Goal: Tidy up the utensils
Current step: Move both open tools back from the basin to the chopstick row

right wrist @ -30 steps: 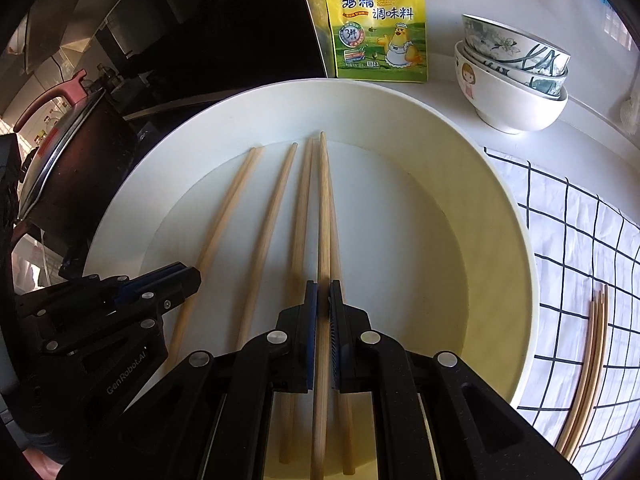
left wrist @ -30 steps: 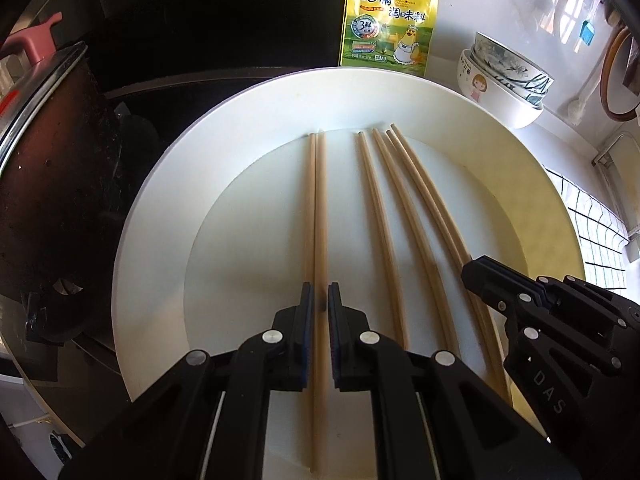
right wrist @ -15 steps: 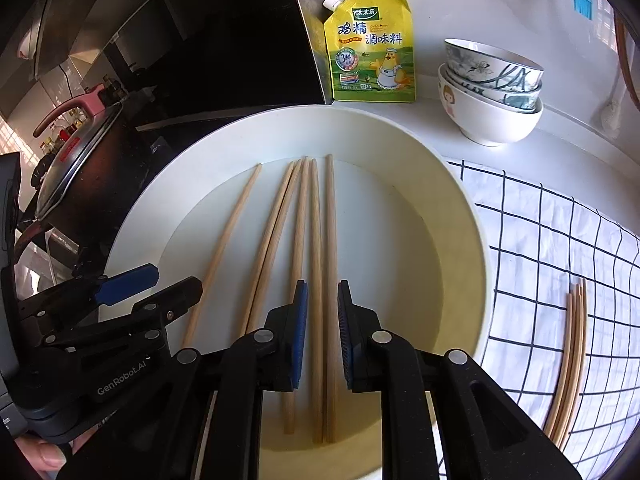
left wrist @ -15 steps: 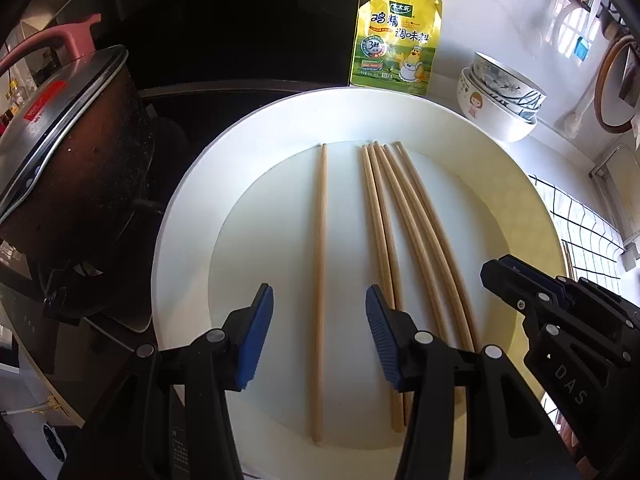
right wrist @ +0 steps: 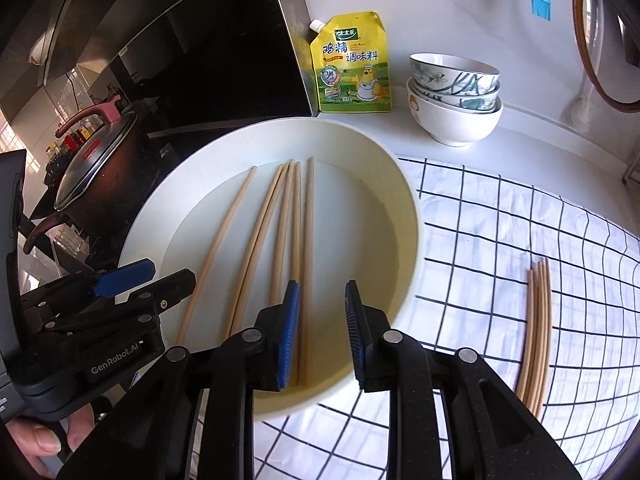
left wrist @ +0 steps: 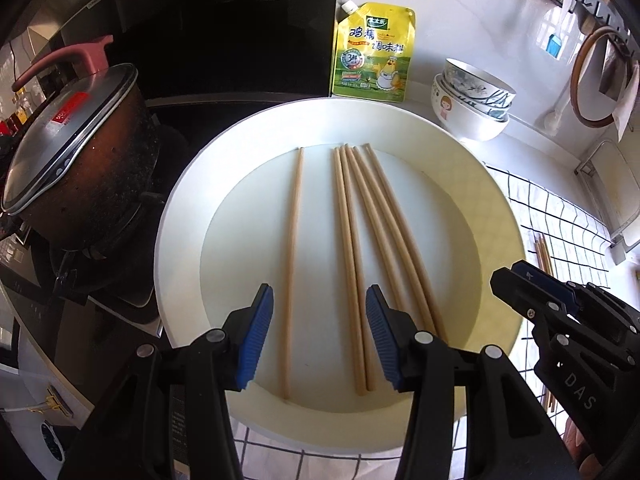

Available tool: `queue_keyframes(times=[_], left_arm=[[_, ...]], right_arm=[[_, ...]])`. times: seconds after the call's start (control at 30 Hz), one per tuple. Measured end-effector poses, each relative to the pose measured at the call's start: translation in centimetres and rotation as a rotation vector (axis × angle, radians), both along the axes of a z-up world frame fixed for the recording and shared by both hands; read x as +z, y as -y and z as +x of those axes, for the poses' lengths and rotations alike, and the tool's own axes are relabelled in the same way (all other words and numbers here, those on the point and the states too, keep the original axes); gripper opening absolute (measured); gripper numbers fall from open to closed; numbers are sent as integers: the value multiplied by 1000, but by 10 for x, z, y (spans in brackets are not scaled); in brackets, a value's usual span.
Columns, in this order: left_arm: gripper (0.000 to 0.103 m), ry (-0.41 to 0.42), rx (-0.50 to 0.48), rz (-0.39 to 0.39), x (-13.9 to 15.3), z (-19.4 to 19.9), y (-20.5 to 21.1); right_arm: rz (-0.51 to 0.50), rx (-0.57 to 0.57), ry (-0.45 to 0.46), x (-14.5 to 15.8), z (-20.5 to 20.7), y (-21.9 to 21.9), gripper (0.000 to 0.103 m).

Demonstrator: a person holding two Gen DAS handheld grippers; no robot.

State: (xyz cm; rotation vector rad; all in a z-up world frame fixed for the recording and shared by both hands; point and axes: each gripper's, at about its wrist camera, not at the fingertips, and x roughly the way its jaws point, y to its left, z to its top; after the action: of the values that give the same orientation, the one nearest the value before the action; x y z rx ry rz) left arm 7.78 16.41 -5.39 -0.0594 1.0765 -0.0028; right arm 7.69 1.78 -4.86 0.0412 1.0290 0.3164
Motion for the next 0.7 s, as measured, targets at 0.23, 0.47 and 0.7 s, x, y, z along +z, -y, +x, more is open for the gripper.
queue_keyframes(times=[0.23,0.47,0.7], left_arm=[[48,15,-18,-4,11,-14,23],[48,18,-45,-13,15,-27,54],[48,8,-89,-31,13,-37,92]], right_arm=[[12,-8,26,11,-19,26,23],[3,-31,42,18,-41,62,25],[-19,-103,24,12,-63,116,26]])
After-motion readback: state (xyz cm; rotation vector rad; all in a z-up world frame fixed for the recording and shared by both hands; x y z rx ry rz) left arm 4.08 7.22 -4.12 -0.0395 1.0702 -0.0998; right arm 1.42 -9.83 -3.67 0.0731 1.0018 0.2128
